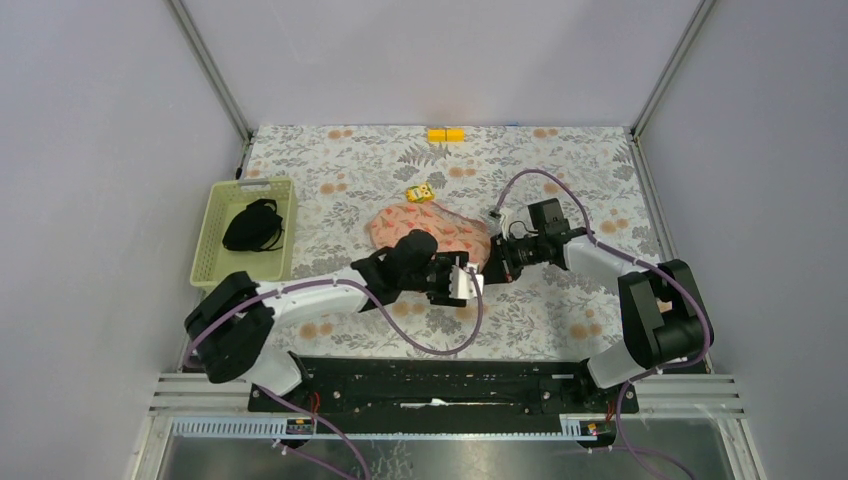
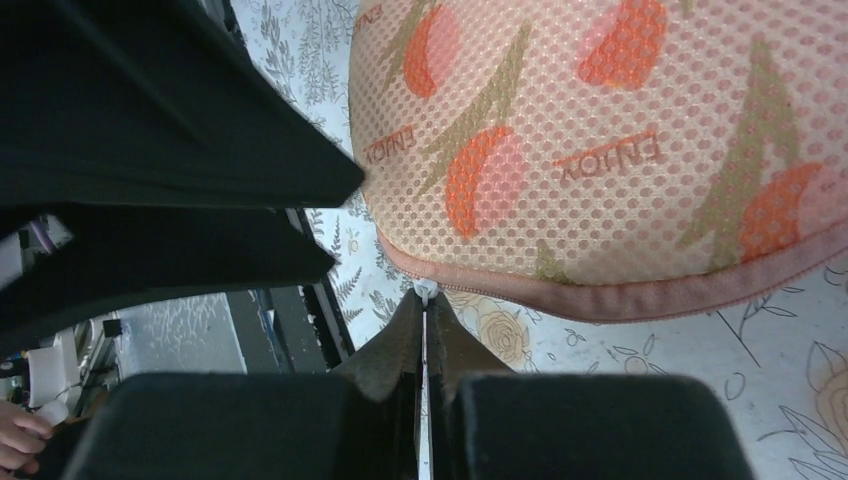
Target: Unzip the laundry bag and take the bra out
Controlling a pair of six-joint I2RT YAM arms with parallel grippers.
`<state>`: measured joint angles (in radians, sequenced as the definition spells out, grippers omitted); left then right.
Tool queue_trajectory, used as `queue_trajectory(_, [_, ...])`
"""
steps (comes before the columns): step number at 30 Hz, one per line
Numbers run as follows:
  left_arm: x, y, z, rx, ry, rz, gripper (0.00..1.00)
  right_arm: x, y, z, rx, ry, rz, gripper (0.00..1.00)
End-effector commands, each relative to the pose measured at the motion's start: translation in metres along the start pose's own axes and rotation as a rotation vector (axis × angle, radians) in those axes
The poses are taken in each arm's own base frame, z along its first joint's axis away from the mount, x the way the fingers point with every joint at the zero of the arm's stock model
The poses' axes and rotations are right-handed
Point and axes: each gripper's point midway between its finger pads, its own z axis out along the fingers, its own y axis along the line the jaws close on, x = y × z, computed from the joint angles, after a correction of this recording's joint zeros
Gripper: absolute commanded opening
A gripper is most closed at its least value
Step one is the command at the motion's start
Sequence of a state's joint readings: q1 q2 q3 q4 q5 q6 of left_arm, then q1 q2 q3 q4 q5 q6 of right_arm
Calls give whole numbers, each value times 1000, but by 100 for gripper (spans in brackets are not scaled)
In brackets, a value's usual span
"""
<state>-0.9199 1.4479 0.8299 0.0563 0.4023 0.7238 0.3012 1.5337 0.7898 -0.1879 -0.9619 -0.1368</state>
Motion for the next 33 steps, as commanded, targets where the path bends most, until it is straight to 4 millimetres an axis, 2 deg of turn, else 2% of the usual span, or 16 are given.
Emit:
queue_trajectory(1, [2,18,18,-117,39,38,60,-7,14,0,-27,-28,-18,0])
queue_trajectory(5, [21,16,24,-139,95,84,41,-8,15,-1,-22,-29,-28,0])
queue_trajectory(9, [35,11,19,-145,131,121,14,-6,14,-3,-16,-16,-35,0])
queue_trajectory(12, [43,4,13,-138,146,138,0,0,12,-3,-15,27,-19,0])
queue_trajectory(21, [58,-14,-4,-108,168,155,0,4,-7,-16,47,40,-31,0])
queue_trajectory(27, [68,-15,-15,-98,187,163,0,1,-25,-27,62,29,5,0])
queue_trajectory(33, [73,-12,-18,-92,191,170,0,8,-18,-24,1,44,23,0])
